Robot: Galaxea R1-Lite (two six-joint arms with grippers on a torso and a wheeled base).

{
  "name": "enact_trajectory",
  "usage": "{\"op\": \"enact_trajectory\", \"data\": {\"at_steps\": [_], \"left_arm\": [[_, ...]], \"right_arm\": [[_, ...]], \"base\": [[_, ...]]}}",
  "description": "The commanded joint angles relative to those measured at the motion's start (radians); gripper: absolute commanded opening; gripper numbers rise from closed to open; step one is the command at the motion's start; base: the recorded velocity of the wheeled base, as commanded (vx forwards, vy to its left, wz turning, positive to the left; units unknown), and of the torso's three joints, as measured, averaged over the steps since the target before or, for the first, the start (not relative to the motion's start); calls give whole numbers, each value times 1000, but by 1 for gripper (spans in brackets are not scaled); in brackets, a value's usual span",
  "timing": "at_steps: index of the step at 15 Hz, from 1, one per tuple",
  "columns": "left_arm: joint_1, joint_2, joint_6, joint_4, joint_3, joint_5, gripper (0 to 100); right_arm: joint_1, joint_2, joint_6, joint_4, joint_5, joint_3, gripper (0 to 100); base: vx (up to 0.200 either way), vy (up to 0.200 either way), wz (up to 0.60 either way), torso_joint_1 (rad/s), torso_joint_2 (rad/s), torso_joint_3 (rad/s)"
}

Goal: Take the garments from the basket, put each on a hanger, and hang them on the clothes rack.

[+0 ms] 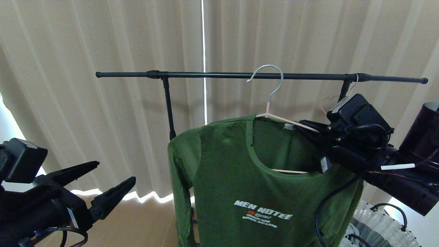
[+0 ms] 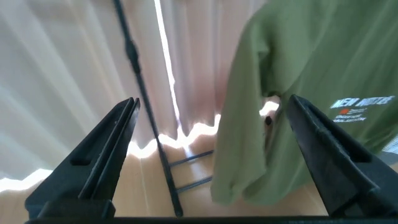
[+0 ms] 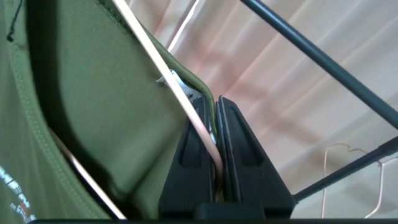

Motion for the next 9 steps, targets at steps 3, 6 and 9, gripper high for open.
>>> {"op": "enact_trajectory", "data": {"at_steps": [3, 6, 9], "left_arm": [[-66, 66, -1, -76, 30, 2, 100], [-79, 108, -6, -126, 35, 2, 100], [-44, 163, -9, -187, 36, 2, 100]], "right_arm": [[14, -16, 1, -17, 6, -1, 0], [28, -33, 10, -19, 61, -3, 0], [31, -33, 13, -71, 116, 16, 0]], "base": [[0, 0, 0, 0, 0, 0], [0, 0, 0, 0, 0, 0], [0, 0, 0, 0, 0, 0]]}}
